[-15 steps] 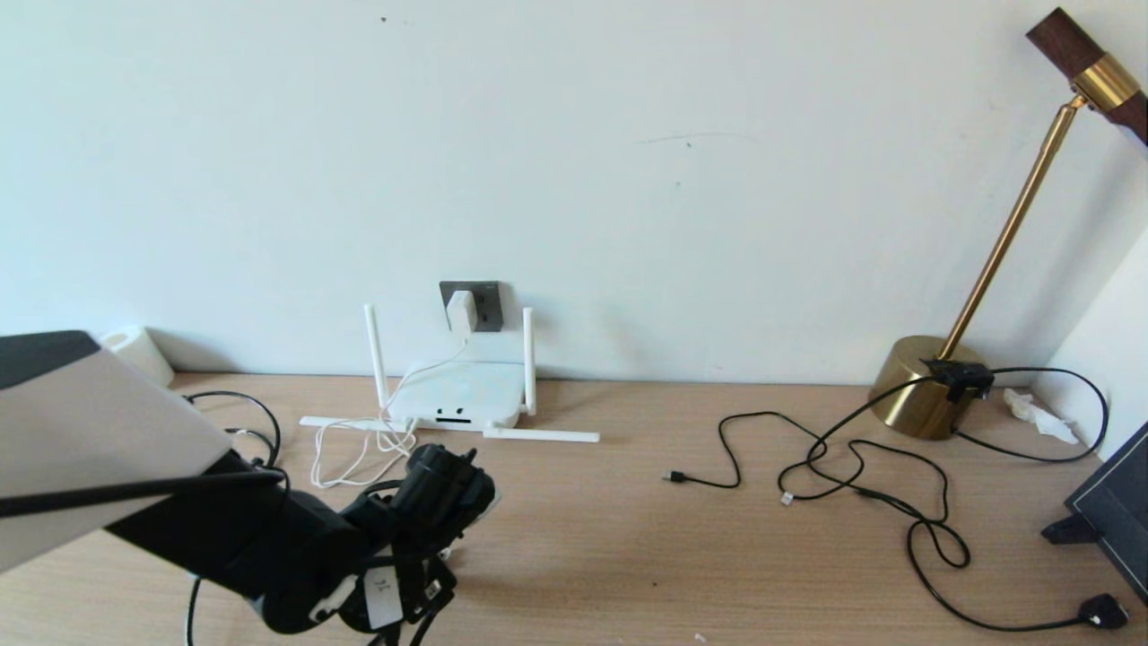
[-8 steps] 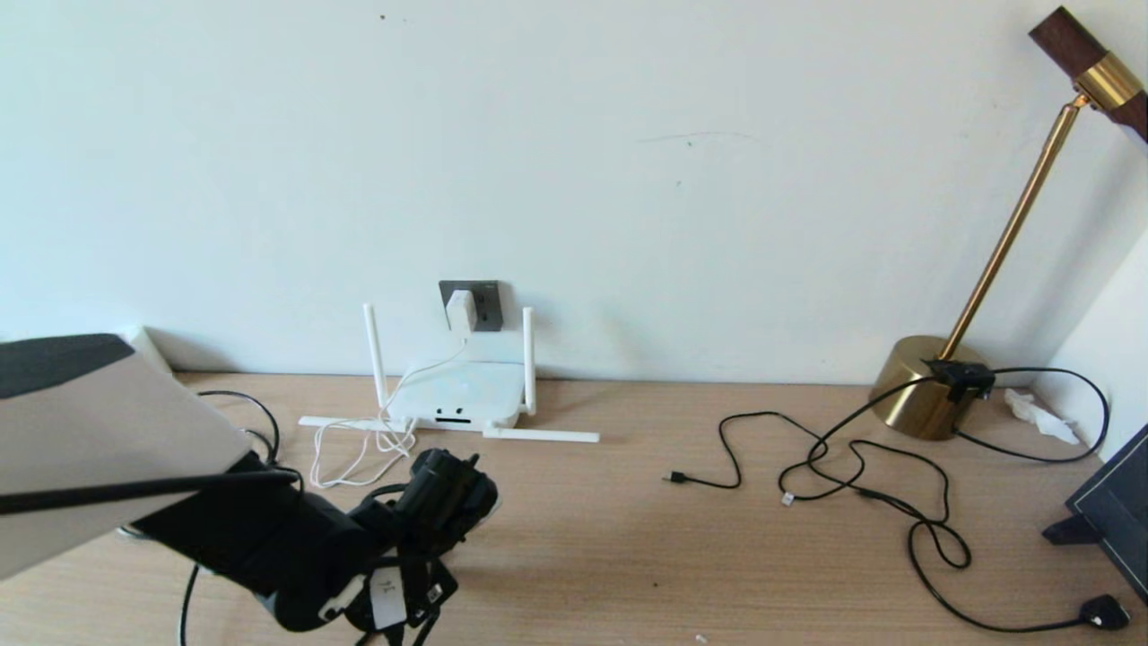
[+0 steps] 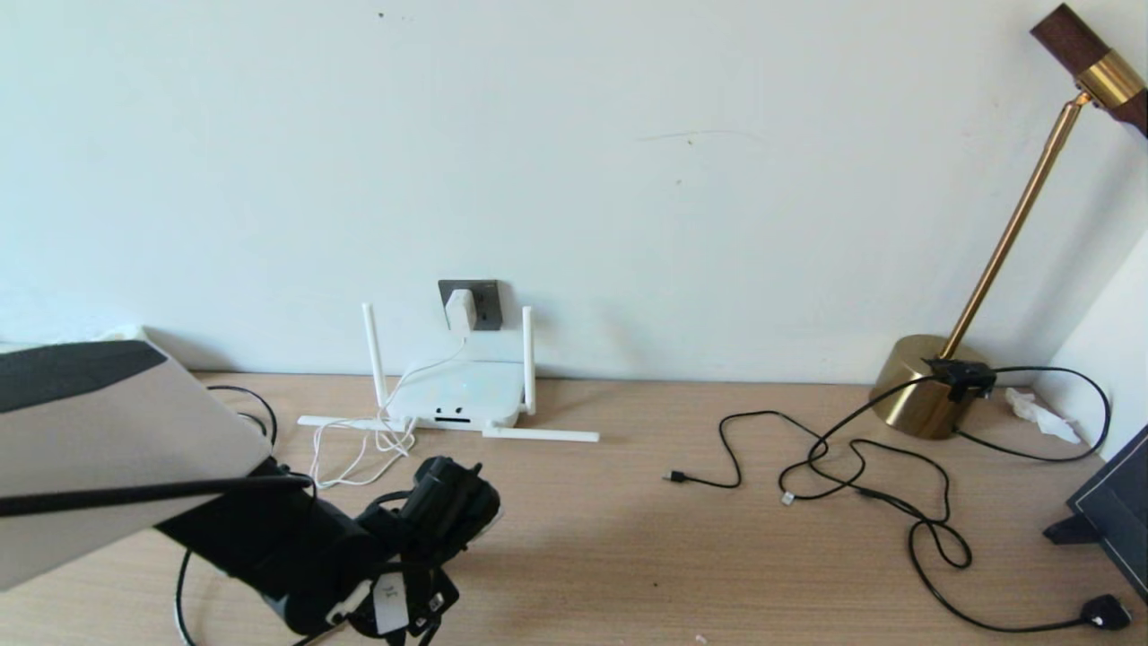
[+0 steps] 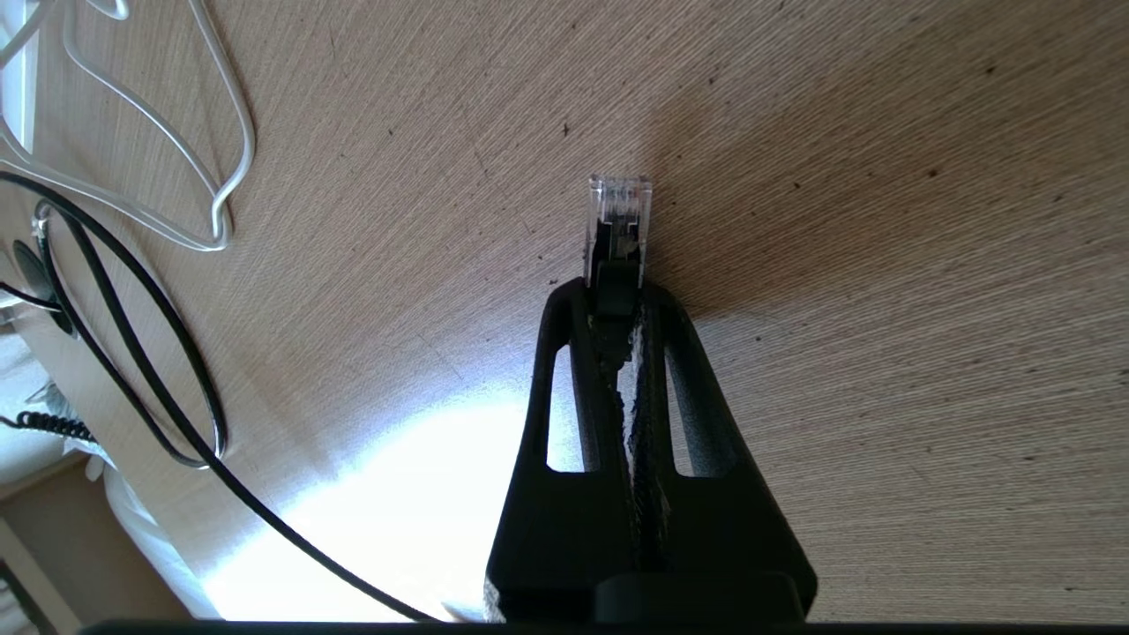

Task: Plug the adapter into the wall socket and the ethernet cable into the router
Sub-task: Plug cable into router interface

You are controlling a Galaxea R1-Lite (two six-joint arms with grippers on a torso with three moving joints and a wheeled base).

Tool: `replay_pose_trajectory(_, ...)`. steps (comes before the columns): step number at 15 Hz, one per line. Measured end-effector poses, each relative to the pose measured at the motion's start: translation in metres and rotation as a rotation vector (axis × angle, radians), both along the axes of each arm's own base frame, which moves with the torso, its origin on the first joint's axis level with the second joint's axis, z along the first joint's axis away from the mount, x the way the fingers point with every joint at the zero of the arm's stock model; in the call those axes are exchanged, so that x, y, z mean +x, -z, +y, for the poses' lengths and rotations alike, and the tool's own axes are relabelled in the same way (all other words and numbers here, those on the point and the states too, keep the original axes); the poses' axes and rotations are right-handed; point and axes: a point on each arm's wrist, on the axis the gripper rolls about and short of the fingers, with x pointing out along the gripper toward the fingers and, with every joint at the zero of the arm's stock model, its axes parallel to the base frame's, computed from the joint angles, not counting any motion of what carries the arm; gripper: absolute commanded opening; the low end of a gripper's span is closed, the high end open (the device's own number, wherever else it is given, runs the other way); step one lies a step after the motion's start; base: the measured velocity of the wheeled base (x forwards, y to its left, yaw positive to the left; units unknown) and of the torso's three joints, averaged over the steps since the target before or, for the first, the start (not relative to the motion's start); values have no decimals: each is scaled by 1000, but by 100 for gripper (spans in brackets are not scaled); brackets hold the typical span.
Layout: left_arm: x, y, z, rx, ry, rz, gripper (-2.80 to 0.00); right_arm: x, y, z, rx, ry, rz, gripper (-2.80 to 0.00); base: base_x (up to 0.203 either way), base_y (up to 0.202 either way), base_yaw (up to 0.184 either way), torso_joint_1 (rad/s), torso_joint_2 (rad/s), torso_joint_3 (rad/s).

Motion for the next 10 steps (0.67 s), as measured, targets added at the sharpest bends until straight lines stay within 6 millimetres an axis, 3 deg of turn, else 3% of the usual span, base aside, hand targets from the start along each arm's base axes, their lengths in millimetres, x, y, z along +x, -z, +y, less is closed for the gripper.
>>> replay_pose_trajectory(4,0,0,0,-31,9,14,-280,0,0,0,0,0,0,-280,0,0,0,0,0,0)
replay_pose_trajectory(7,-1,-17,1,-181,46,35,-280,0,0,0,0,1,0,-280,0,0,0,0,0,0)
replay_pose_trajectory(10,3,-34,25,-398,40,79,-280,0,0,0,0,0,-1,-280,0,0,0,0,0,0)
